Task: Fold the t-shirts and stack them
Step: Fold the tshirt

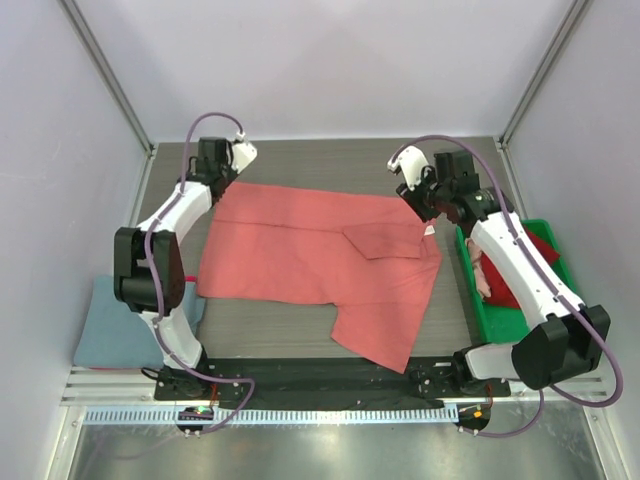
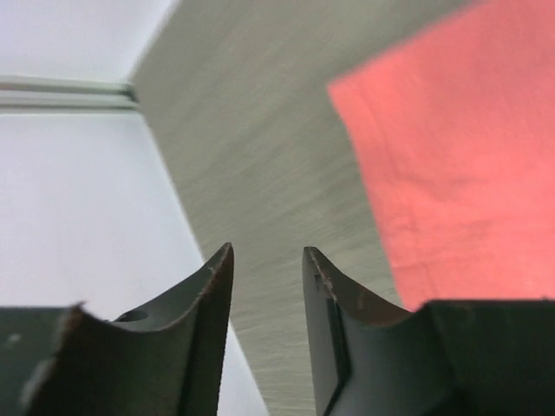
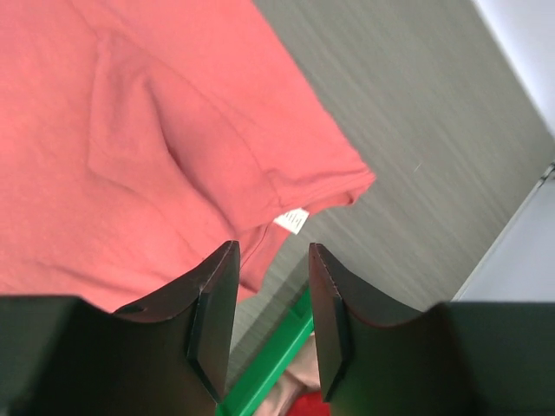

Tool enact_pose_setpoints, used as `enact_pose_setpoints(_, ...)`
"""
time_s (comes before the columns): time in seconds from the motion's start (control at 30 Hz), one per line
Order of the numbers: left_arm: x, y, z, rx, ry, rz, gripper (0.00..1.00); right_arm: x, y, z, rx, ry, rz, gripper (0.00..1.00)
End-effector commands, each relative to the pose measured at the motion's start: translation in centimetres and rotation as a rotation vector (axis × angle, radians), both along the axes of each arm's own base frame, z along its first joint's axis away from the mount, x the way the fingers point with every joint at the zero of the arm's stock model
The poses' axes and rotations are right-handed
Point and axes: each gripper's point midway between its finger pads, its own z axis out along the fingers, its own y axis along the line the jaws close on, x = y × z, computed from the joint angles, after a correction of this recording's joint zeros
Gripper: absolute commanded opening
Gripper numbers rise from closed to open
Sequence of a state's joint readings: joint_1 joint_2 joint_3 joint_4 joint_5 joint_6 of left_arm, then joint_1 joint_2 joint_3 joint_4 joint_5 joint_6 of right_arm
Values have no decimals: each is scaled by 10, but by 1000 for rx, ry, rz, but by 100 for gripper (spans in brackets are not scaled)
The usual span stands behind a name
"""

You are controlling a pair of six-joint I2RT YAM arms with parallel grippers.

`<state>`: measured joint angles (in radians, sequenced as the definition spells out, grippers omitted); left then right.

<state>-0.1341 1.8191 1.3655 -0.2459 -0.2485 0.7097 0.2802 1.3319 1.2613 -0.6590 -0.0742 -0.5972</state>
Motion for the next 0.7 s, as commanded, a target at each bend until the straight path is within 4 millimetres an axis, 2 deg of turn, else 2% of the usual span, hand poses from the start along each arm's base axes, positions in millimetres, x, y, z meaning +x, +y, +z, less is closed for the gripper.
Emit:
enact_pose_setpoints(0.0, 18, -2, 45, -61, -100, 23, 41, 17, 11, 30, 43, -76, 22, 44)
enact_pose_setpoints(0.03, 21, -4, 30, -71, -62, 32, 43, 21, 10, 23, 30, -63, 16, 44)
enact_pose_setpoints(0.1, 32, -7, 28, -89, -38, 47, 44, 34, -1, 11, 3, -45, -21, 43)
enact_pose_setpoints(0.13, 29, -5, 19, -91, 19, 68, 43, 42, -3, -7, -11, -4, -28, 43)
enact_pose_setpoints(0.17, 42, -7, 9, -123, 41, 100, 43, 49, -7, -8, -19, -7, -43, 43)
enact_pose_setpoints(0.2, 35, -6, -2, -140, 113, 120, 43, 57, -17, -16, -28, 8, -70, 43)
enact_pose_setpoints(0.23, 39, -11, -10, -199, 142, 120, 43, 65, -20, -32, -34, 45, -84, 43)
enact_pose_setpoints(0.3, 49, -9, -17, -274, 153, 169, 46, 83, -30, -35, -26, 52, -135, 45)
enact_pose_setpoints(0.33, 52, -9, -19, -288, 150, 174, 49, 92, -42, -38, -12, 63, -186, 45)
enact_pose_setpoints(0.37, 54, -10, -21, -297, 149, 175, 53, 105, -48, -49, -9, 86, -213, 46)
enact_pose_setpoints(0.4, 56, -10, -30, -306, 162, 183, 54, 112, -54, -53, -5, 95, -234, 47)
enact_pose_setpoints(0.47, 62, -11, -34, -325, 157, 191, 57, 130, -72, -67, 0, 123, -282, 47)
enact_pose_setpoints(0.6, 71, -6, -47, -374, 157, 234, 61, 149, -92, -88, 5, 169, -328, 49)
enact_pose_setpoints(0.63, 72, -6, -49, -380, 159, 238, 61, 155, -94, -86, 16, 162, -330, 49)
enact_pose_setpoints(0.67, 72, -5, -51, -382, 160, 240, 62, 156, -95, -99, 18, 195, -336, 49)
